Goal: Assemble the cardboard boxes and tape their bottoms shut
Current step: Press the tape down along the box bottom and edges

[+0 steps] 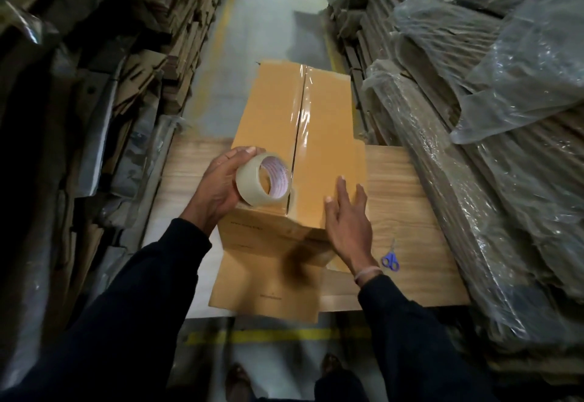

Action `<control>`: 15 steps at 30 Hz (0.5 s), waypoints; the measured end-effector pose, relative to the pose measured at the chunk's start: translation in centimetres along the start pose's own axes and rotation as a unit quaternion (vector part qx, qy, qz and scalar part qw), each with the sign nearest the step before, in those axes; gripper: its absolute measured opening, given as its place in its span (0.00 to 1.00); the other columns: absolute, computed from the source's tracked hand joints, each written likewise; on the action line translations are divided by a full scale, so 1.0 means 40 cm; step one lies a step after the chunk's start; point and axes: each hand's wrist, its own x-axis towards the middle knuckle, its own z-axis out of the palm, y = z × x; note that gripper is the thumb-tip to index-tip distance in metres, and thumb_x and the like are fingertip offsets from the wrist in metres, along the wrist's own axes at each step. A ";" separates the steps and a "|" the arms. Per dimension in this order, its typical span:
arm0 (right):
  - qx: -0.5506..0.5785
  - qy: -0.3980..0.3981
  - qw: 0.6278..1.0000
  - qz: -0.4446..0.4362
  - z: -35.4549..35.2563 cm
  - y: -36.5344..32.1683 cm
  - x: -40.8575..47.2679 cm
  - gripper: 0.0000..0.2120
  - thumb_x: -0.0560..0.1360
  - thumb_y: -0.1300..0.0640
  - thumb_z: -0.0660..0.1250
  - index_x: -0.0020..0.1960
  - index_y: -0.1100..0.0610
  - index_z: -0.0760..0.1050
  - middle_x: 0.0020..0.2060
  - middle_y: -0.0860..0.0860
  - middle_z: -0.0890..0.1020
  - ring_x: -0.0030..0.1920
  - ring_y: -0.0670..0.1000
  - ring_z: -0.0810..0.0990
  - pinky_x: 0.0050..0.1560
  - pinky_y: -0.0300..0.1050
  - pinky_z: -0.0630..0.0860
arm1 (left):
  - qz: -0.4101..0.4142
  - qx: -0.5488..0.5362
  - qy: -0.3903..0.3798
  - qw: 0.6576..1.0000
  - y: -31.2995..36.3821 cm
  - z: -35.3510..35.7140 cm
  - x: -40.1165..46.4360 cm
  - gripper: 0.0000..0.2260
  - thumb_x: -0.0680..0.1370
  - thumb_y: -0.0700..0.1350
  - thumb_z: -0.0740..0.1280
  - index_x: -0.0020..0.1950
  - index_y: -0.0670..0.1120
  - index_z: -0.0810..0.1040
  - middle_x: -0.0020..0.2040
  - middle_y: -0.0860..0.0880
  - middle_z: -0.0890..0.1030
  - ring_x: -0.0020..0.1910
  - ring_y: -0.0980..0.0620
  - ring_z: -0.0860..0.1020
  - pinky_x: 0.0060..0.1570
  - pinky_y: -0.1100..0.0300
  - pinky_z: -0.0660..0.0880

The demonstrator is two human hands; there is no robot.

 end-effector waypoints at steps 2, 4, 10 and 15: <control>0.024 -0.029 0.999 0.013 -0.009 0.001 -0.008 0.30 0.87 0.39 0.51 0.86 0.43 0.48 0.85 0.53 0.46 0.78 0.62 0.69 0.72 0.58 0.71 | -0.007 0.018 0.004 1.000 0.004 0.014 -0.026 0.06 0.83 0.45 0.68 0.53 0.45 0.83 0.50 0.50 0.86 0.47 0.51 0.85 0.41 0.55 0.82; 0.063 -0.060 0.996 0.031 -0.034 -0.009 -0.014 0.31 0.87 0.42 0.57 0.86 0.46 0.52 0.85 0.54 0.48 0.82 0.61 0.58 0.80 0.61 0.63 | -0.016 0.034 0.019 0.999 0.002 0.033 -0.054 0.04 0.81 0.46 0.71 0.50 0.48 0.84 0.50 0.50 0.86 0.47 0.48 0.84 0.37 0.55 0.79; 0.160 -0.070 0.947 -0.270 -0.108 -0.087 -0.085 0.24 0.74 0.48 0.72 0.68 0.53 0.78 0.67 0.49 0.76 0.70 0.47 0.71 0.68 0.33 0.67 | 0.013 -0.064 0.168 0.984 -0.051 0.110 -0.135 0.05 0.78 0.40 0.76 0.43 0.48 0.84 0.40 0.51 0.85 0.35 0.54 0.80 0.30 0.63 0.72; 0.230 -0.243 0.914 -0.229 -0.082 -0.104 -0.047 0.17 0.79 0.50 0.75 0.66 0.52 0.79 0.59 0.52 0.81 0.60 0.52 0.81 0.62 0.56 0.80 | 0.025 -0.092 0.267 0.959 -0.094 0.125 -0.166 0.01 0.79 0.39 0.75 0.48 0.44 0.85 0.42 0.50 0.85 0.33 0.57 0.79 0.28 0.65 0.71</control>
